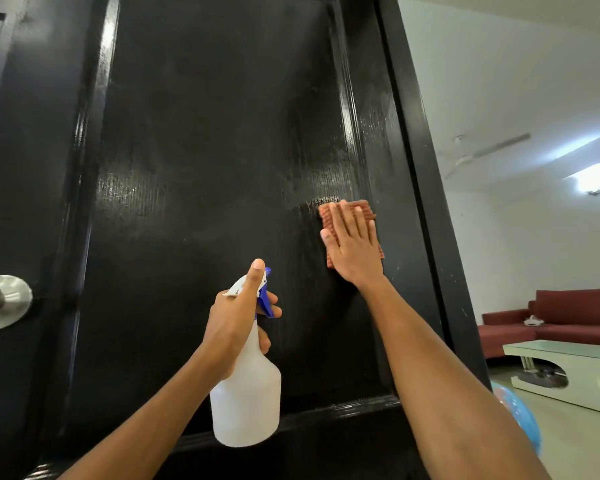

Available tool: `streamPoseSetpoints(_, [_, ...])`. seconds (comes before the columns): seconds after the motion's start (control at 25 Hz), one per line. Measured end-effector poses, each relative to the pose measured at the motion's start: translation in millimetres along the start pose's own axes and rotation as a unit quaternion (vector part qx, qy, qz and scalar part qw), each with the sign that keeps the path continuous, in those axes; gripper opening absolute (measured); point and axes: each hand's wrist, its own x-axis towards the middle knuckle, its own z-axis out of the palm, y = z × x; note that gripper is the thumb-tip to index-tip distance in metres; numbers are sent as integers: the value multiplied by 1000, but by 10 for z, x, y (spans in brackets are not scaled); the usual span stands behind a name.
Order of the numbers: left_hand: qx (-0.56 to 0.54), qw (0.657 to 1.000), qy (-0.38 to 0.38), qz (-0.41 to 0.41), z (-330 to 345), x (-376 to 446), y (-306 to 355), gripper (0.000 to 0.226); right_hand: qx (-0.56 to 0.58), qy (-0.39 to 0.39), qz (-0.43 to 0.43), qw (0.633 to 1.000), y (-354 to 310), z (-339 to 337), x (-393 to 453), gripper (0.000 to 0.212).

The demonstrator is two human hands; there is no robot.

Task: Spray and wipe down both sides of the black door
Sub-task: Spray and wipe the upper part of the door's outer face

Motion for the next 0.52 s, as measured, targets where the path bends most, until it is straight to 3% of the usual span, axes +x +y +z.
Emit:
streamPoseSetpoints(0.24, [-11, 999, -27, -16, 149, -76, -181, 74, 18, 51, 155, 986, 538, 223, -933, 67])
streamPoseSetpoints(0.36, [-5, 999, -41, -30, 282, -147, -302, 71, 53, 49, 270, 960, 504, 447, -1612, 72])
streamPoseSetpoints(0.44, [0, 998, -48, -31, 382, -175, -327, 70, 78, 49, 341, 936, 419, 514, -1776, 73])
streamPoseSetpoints(0.52, [4, 998, -60, -23, 462, -177, -292, 69, 88, 31, 353, 931, 418, 461, -1657, 70])
